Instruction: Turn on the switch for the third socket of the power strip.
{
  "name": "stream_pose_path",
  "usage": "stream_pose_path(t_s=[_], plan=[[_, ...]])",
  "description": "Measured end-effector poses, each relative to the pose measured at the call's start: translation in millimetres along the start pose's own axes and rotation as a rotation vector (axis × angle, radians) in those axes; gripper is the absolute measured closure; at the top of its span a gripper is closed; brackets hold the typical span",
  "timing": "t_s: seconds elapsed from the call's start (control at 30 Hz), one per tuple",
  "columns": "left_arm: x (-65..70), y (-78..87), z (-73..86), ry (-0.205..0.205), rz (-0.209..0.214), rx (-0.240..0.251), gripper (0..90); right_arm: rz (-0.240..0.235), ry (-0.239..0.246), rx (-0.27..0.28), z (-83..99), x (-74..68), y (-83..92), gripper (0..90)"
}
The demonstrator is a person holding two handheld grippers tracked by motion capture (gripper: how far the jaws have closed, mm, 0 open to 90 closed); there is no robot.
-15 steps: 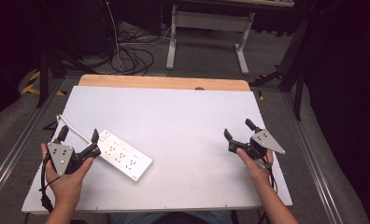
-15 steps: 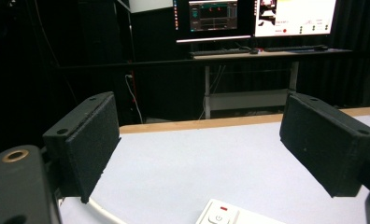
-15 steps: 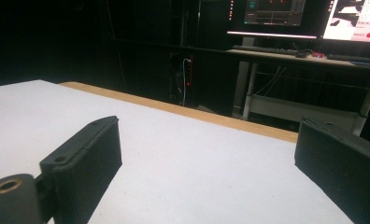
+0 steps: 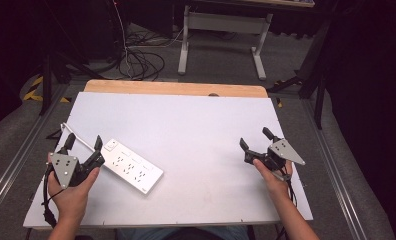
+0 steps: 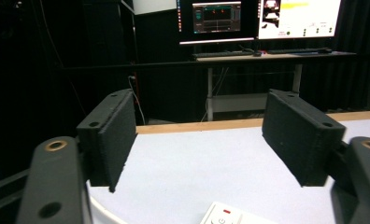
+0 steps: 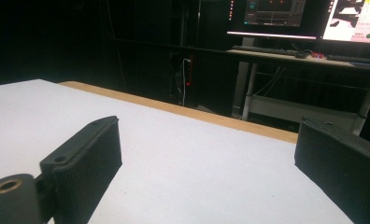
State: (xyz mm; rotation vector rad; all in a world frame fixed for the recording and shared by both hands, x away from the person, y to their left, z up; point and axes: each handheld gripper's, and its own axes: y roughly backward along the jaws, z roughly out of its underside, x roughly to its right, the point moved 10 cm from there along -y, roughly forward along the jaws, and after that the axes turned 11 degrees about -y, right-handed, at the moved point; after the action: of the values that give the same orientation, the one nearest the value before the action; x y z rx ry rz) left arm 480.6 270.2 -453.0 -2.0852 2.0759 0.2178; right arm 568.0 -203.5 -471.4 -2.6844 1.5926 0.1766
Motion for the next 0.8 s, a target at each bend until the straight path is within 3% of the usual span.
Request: stream_pose_path(t_s=[0.33,0.8], plan=[[1.1,1.6,-1.8,0.021,0.035,0.006,61.3,-0.001,0.003,0.001,-0.2,-0.6,0.2,7.9],[2.8,1.9,-1.6,0.012,0.067,0.000,81.5,0.000,0.009,-0.003,0.3,-0.8,0.3,7.9]])
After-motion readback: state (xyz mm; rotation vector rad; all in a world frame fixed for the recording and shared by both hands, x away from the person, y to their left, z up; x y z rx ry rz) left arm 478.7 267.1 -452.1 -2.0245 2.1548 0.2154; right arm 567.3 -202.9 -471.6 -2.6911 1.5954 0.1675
